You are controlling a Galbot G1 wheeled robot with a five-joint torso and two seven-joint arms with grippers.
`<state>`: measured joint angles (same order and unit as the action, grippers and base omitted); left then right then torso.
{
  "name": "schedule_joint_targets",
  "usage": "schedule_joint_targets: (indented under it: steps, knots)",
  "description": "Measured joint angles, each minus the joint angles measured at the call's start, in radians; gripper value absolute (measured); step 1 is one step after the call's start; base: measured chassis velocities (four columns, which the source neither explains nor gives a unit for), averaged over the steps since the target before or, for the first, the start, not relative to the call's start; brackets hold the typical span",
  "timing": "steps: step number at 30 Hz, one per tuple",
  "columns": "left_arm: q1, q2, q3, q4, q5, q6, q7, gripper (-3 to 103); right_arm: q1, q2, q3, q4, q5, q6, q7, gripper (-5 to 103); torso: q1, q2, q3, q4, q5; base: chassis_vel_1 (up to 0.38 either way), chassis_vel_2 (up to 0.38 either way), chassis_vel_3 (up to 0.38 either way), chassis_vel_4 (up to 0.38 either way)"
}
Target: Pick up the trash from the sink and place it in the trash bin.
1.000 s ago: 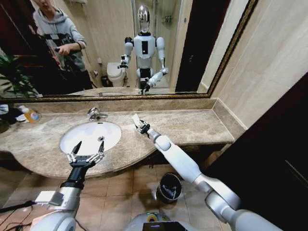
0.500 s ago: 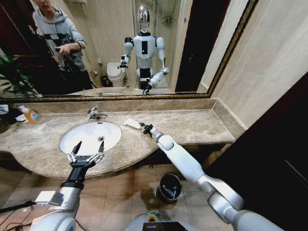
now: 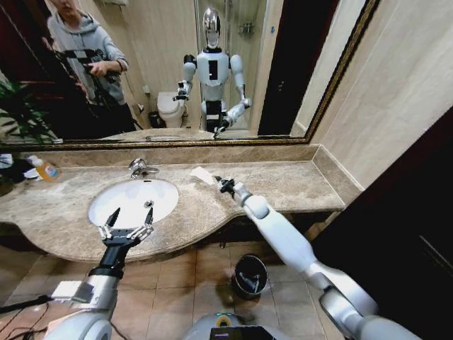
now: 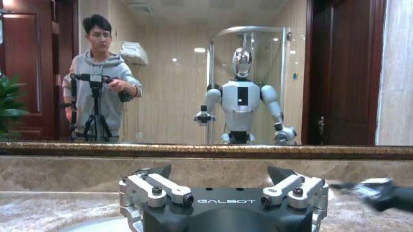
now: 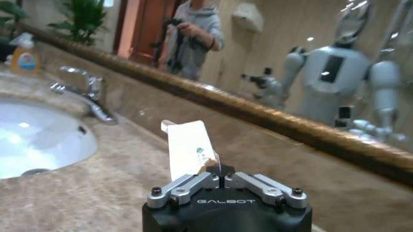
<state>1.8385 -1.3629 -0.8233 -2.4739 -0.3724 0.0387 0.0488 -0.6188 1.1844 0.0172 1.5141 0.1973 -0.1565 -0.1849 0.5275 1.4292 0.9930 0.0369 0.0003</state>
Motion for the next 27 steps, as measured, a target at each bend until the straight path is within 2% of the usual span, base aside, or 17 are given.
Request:
schedule_joint_targets:
  steps: [2,3,6,7,10,11,12,14,20,22,23,25,27]
  knots:
    - [0.0,0.0,0.0,0.0,0.0,0.0,0.0,100,-0.054,-0.066,0.056,0.072,0.035,-0.002,-0.01,0,0.0,0.0,0.0,-0.0001,-0.0001,0.0,0.0,0.0,0.0]
    - [0.0,0.0,0.0,0.0,0.0,0.0,0.0,100,-0.054,-0.066,0.056,0.072,0.035,-0.002,-0.01,0,0.0,0.0,0.0,-0.0001,-0.0001,0.0,0.0,0.0,0.0]
    - [0.0,0.0,0.0,0.0,0.0,0.0,0.0,100,-0.179,-0.161,0.175,0.166,0.071,-0.003,-0.032,0,0.0,0.0,0.0,0.0,0.0001,0.0,0.0,0.0,0.0]
    - [0.0,0.0,0.0,0.0,0.0,0.0,0.0,100,-0.179,-0.161,0.175,0.166,0.071,-0.003,-0.032,0,0.0,0.0,0.0,0.0,0.0001,0.0,0.0,0.0,0.0]
    - [0.0,0.0,0.0,0.0,0.0,0.0,0.0,100,-0.271,-0.222,0.252,0.225,0.091,-0.002,-0.042,0,0.0,0.0,0.0,-0.0005,0.0003,0.0,0.0,0.0,0.0]
    - [0.0,0.0,0.0,0.0,0.0,0.0,0.0,100,-0.323,-0.262,0.294,0.26,0.107,0.002,-0.044,0,0.0,0.0,0.0,-0.0005,0.0003,0.0,0.0,0.0,0.0]
    - [0.0,0.0,0.0,0.0,0.0,0.0,0.0,100,-0.323,-0.262,0.294,0.26,0.107,0.002,-0.044,0,0.0,0.0,0.0,-0.0005,0.0003,0.0,0.0,0.0,0.0]
    - [0.0,0.0,0.0,0.0,0.0,0.0,0.0,100,-0.389,-0.305,0.363,0.306,0.122,0.009,-0.044,0,0.0,0.0,0.0,-0.0001,0.0001,0.0,0.0,0.0,0.0]
    - [0.0,0.0,0.0,0.0,0.0,0.0,0.0,100,-0.533,-0.331,0.489,0.368,0.113,0.034,-0.046,0,0.0,0.0,0.0,0.0001,0.0,0.0,0.0,0.0,0.0]
    - [0.0,0.0,0.0,0.0,0.0,0.0,0.0,100,-0.611,-0.331,0.54,0.378,0.093,0.065,-0.06,0,0.0,0.0,0.0,-0.0001,0.0001,0.0,0.0,0.0,0.0]
    - [0.0,0.0,0.0,0.0,0.0,0.0,0.0,100,-0.695,-0.325,0.594,0.382,0.072,0.108,-0.074,0,0.0,0.0,0.0,-0.0001,0.0003,0.0,0.0,0.0,0.0]
    - [0.0,0.0,0.0,0.0,0.0,0.0,0.0,100,-0.738,-0.321,0.619,0.388,0.065,0.127,-0.076,0,0.0,0.0,0.0,-0.0001,0.0001,0.0,0.0,0.0,0.0]
    - [0.0,0.0,0.0,0.0,0.0,0.0,0.0,100,-0.846,-0.301,0.683,0.417,0.05,0.168,-0.076,0,0.0,0.0,0.0,-0.0001,-0.0002,0.0,0.0,0.0,0.0]
